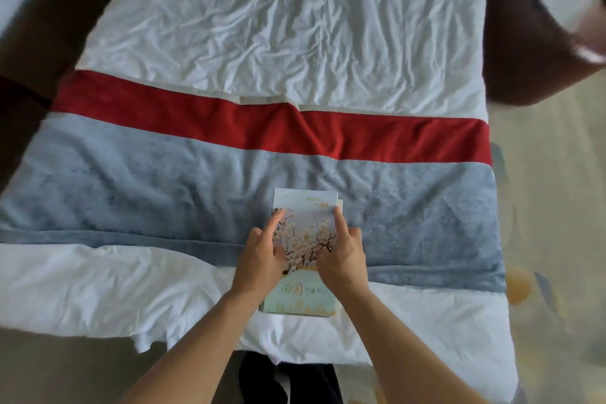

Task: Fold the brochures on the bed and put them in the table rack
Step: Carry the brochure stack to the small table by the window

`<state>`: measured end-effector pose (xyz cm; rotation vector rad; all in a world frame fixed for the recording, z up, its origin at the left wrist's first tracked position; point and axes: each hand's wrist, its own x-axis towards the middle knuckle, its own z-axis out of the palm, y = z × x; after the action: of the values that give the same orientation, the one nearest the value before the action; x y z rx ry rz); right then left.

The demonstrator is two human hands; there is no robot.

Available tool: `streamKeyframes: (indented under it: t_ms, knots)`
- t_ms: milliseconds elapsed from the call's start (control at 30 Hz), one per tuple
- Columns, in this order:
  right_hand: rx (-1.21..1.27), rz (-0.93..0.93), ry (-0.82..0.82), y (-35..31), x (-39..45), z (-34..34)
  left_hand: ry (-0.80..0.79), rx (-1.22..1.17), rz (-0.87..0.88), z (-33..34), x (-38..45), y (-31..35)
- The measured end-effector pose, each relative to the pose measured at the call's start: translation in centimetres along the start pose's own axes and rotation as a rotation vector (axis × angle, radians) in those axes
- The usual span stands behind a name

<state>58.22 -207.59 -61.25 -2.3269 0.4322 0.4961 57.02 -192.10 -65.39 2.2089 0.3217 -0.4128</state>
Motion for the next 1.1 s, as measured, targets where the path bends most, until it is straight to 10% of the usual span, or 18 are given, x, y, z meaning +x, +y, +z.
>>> streamKeyframes:
  t_ms: [533,1100]
  knots:
    - [0.257,-0.41,0.214,-21.1,-7.1,-14.1,0.262,-0.182,0.341,-24.2,-3.4,18.7]
    - [0.34,-0.598,0.212,-28.7,-14.1,-20.4,0.415,-0.281,0.455,-32.2,-9.9,24.0]
